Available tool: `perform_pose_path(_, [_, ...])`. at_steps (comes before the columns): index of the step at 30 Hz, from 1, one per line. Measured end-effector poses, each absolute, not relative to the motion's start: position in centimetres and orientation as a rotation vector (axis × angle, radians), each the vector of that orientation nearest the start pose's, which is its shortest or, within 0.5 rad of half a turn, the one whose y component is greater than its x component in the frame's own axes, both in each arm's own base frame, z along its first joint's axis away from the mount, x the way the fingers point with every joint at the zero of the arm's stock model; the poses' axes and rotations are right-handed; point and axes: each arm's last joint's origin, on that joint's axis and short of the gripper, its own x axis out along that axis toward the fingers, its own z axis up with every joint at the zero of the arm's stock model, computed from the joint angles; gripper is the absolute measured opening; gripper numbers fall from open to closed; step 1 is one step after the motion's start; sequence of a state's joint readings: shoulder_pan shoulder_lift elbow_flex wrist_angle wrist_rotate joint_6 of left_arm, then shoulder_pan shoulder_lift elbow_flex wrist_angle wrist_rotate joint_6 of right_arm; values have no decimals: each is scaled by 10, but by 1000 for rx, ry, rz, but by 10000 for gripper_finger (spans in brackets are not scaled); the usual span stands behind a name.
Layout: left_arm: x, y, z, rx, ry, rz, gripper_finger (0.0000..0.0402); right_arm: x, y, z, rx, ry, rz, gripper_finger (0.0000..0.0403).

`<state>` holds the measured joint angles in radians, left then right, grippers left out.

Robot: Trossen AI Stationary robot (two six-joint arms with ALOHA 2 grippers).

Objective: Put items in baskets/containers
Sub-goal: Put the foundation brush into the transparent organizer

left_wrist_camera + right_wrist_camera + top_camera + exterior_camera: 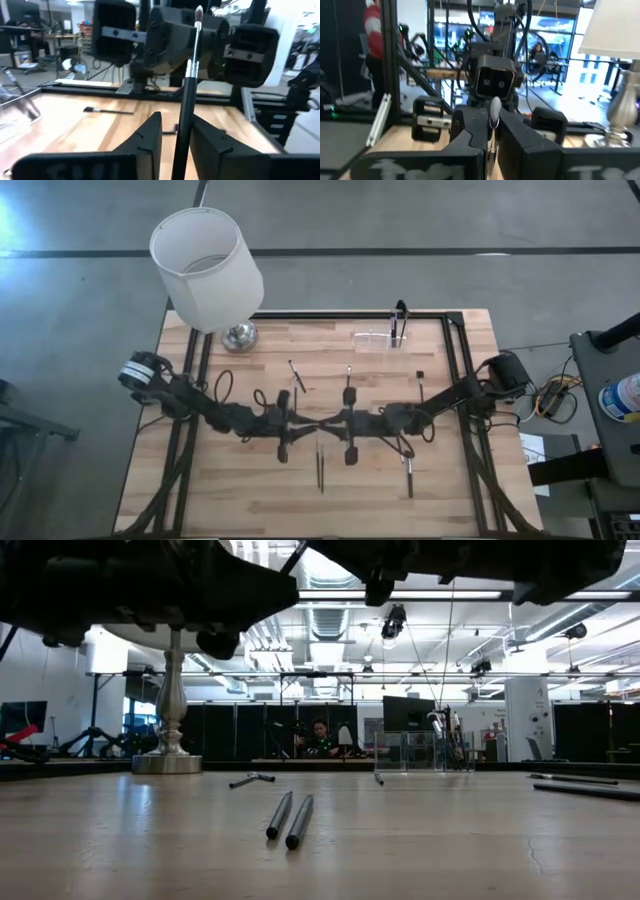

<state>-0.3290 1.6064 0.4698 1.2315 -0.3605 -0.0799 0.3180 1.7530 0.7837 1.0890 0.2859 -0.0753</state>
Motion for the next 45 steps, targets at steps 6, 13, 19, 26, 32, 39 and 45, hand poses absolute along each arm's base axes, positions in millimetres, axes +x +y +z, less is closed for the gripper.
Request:
perform_pose_path(6, [254, -74, 191, -91, -50, 80, 116, 322, 95, 229, -68, -25, -39, 19])
perform_pose_path(13, [214, -60, 189, -94, -68, 95, 127, 297, 69, 256, -57, 120, -220, 19])
perform_pose_path(19, [189, -52, 182, -122, -87, 90, 123, 270, -1, 269, 49, 270, -505, 18])
perform_pose_path(26, [184, -50, 184, -142, -108, 84, 121, 226, -101, 274, 222, 349, -770, 18])
perform_pose_path(32, [185, -51, 184, -138, -106, 75, 121, 200, -164, 259, 353, 394, -851, 18])
perform_pose_path(39, [185, -51, 184, -137, -105, 75, 121, 201, -199, 222, 440, 519, -889, 18])
perform_pose_path(45, [185, -51, 184, -137, -105, 74, 121, 221, -218, 196, 489, 576, -863, 20])
